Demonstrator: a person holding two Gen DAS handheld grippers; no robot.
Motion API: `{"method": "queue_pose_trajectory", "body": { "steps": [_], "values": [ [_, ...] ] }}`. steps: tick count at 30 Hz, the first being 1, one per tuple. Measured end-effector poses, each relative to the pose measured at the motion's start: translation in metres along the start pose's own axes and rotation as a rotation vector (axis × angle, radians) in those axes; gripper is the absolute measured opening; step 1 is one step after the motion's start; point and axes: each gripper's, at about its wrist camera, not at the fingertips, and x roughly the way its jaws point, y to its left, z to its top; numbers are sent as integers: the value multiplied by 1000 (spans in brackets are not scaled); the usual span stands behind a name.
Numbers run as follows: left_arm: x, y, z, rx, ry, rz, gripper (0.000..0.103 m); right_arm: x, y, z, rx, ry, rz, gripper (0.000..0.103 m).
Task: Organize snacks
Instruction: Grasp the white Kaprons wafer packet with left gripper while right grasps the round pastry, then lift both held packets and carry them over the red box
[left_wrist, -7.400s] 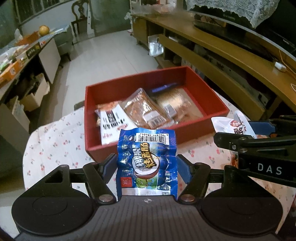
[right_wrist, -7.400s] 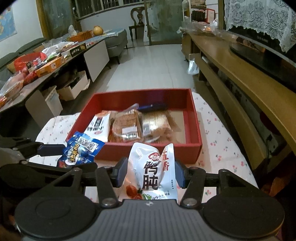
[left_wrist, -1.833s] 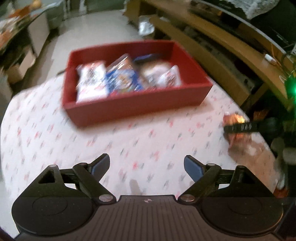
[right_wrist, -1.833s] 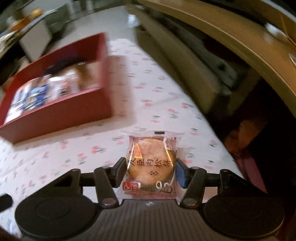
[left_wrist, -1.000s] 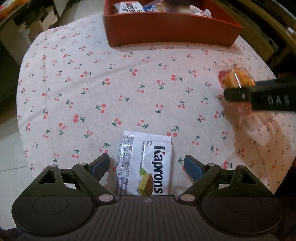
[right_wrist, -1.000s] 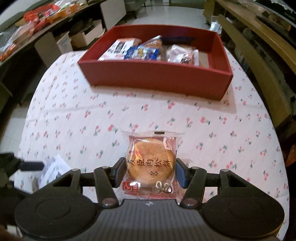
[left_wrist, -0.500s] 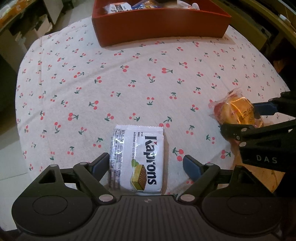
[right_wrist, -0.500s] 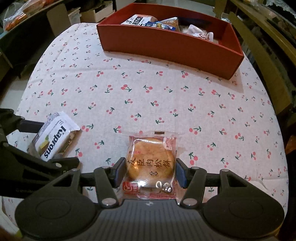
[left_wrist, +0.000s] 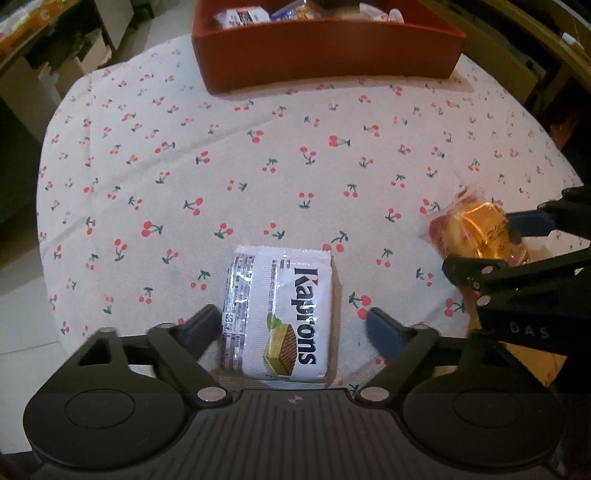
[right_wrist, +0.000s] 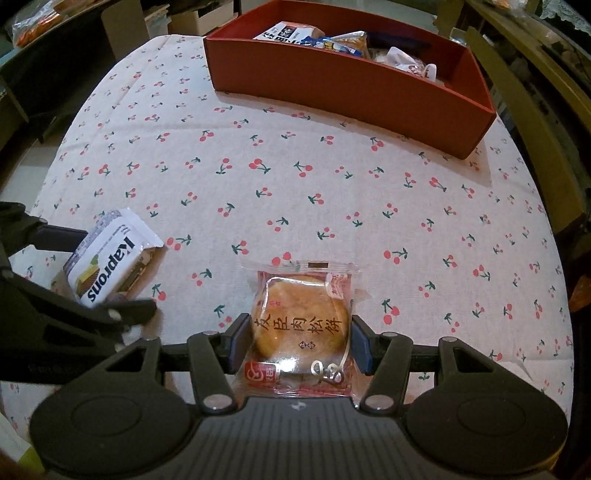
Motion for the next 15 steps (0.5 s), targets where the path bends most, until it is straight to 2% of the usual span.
{"method": "queue_pose_trajectory", "body": {
  "steps": [2, 3, 15],
  "values": [
    [-3, 1, 0, -10, -12, -8, 69, 0, 0, 0, 2, -1, -2, 68],
    [-4, 2, 1, -15, -17, -9, 66, -1, 0, -1, 1, -1, -4, 68],
    [-13, -7, 0, 16, -51, -13, 65, -5, 9, -4, -29, -22, -10, 68]
  ]
}}
